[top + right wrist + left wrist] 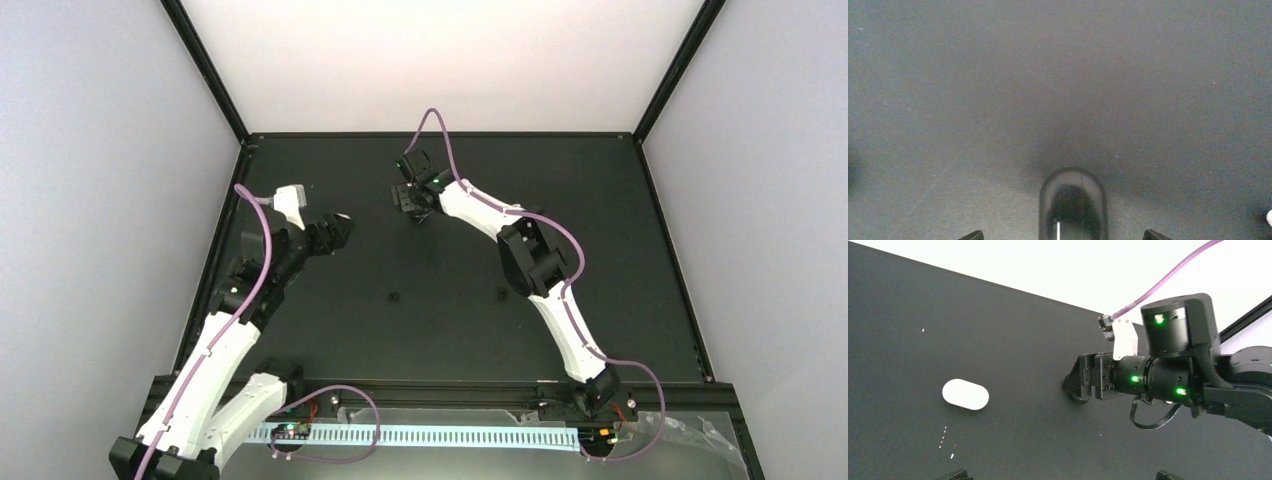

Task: Insert the wireless bluetooth earbuds into the charging case
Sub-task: Move the charging case to the center of the board.

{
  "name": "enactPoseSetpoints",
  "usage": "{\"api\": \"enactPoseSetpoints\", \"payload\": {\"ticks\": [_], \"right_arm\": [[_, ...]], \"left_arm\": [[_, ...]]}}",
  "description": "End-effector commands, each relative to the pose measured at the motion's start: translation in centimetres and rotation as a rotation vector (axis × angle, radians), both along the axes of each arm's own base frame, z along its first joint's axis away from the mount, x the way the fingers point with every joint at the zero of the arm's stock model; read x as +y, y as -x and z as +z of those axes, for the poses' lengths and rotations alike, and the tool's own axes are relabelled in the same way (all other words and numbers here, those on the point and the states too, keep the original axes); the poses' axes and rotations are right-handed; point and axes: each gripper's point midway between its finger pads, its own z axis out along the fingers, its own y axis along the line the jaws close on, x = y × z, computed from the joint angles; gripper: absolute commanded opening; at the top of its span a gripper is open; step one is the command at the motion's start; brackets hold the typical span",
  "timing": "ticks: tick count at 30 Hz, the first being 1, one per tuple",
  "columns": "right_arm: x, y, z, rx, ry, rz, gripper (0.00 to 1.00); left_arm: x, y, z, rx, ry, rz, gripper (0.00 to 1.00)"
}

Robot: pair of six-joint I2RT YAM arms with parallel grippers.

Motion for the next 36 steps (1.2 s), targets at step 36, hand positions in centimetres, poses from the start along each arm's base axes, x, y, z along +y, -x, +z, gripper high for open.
{"api": "enactPoseSetpoints", "payload": {"ticks": [36], "right_arm": [[-0.5,0.0,-4.3,0.09,0.12,0.008,0.51]], "left_arm": [[-0.2,0.1,1.2,-0.059,0.025,-0.011,0.99]]}}
